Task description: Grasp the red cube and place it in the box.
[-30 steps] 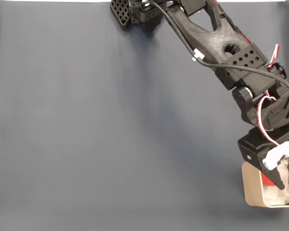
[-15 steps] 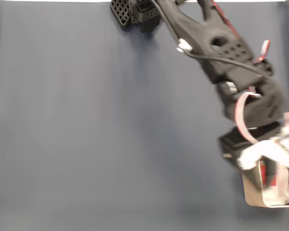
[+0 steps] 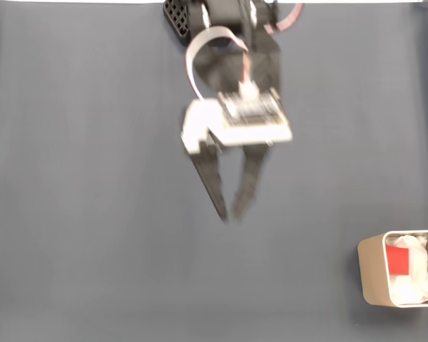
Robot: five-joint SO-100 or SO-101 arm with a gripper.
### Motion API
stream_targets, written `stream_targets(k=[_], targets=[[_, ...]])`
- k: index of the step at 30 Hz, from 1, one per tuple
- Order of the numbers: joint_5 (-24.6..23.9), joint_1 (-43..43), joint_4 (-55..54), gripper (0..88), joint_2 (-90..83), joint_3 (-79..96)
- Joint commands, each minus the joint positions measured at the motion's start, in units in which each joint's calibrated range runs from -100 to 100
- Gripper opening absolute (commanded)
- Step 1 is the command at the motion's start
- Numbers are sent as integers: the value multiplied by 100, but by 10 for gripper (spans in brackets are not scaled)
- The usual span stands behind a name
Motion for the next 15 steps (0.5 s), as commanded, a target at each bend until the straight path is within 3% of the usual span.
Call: stream_targets(k=[1, 9, 15], targets=[[5, 150, -90, 0, -1843, 1743], [-39, 135, 770, 0, -5378, 5329], [-112, 164, 1664, 0, -6435, 6561]])
